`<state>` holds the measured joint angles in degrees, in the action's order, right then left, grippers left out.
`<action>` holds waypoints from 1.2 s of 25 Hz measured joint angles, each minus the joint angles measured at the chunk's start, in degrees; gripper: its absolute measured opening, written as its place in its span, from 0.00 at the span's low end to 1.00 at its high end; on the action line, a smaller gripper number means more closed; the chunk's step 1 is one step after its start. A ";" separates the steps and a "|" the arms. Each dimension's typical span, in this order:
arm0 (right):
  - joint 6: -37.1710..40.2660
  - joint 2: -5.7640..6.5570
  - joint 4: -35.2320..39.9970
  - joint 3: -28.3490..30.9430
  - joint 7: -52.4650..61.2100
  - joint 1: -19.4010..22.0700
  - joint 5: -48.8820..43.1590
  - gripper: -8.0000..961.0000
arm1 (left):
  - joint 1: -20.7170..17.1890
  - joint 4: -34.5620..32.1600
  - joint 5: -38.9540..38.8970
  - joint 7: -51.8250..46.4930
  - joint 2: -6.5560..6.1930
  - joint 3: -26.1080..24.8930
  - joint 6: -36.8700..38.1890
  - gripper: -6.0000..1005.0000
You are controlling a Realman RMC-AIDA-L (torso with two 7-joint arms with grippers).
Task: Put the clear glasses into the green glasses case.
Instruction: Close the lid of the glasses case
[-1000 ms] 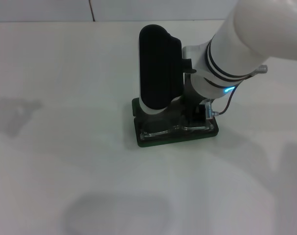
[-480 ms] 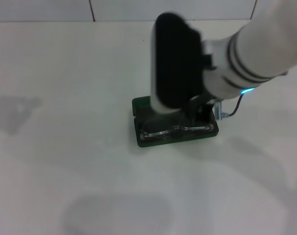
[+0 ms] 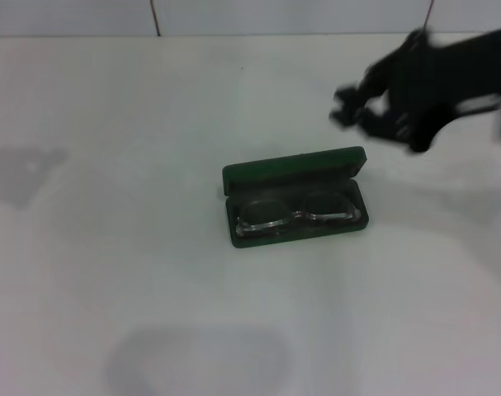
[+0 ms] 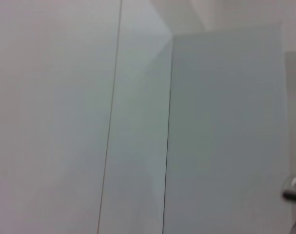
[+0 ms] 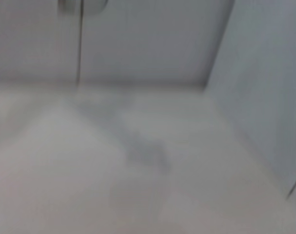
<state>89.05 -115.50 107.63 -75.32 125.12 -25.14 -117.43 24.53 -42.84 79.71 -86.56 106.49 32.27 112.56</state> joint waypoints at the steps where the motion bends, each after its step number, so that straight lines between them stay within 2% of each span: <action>1: 0.21 0.00 -0.79 3.36 -2.39 1.66 3.65 0.17 | 0.00 0.00 0.00 0.00 0.00 0.00 0.00 0.06; 2: 0.49 -0.01 -1.91 7.17 -5.12 3.51 7.53 0.17 | 1.37 0.00 2.60 -0.56 0.22 0.17 -1.31 0.06; 5: 0.62 -0.01 -4.29 13.86 -10.75 7.58 10.79 0.14 | 3.12 0.04 5.50 -1.02 0.61 0.20 -2.35 0.06; 9: -2.73 -0.30 -11.29 20.39 -12.46 10.20 12.33 0.10 | 5.72 0.26 10.70 -1.91 1.57 0.26 -4.46 0.06; 12: -4.61 -0.09 -18.04 26.62 -13.23 10.89 14.29 0.07 | 8.41 0.28 16.12 -2.13 3.18 0.25 -7.10 0.07; 17: 0.31 0.02 -25.11 36.49 -19.49 10.67 14.70 0.07 | 14.47 1.78 25.72 -2.69 6.85 0.46 -13.38 0.10; 19: 1.35 -0.01 -27.07 38.34 -21.62 10.73 14.91 0.07 | 16.25 2.83 28.44 -2.71 7.99 1.26 -16.04 0.11; 22: 1.95 -0.03 -30.70 39.82 -24.49 10.86 15.44 0.07 | 18.59 6.29 30.85 -2.86 9.02 4.91 -21.53 0.13; 30: 1.64 -0.02 -36.59 42.93 -27.90 10.94 16.42 0.12 | 23.51 11.61 31.53 -7.69 10.08 16.52 -33.53 0.16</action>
<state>90.69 -115.51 71.04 -32.38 97.22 -14.20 -101.01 48.03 -31.24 111.24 -94.25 116.57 48.79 79.03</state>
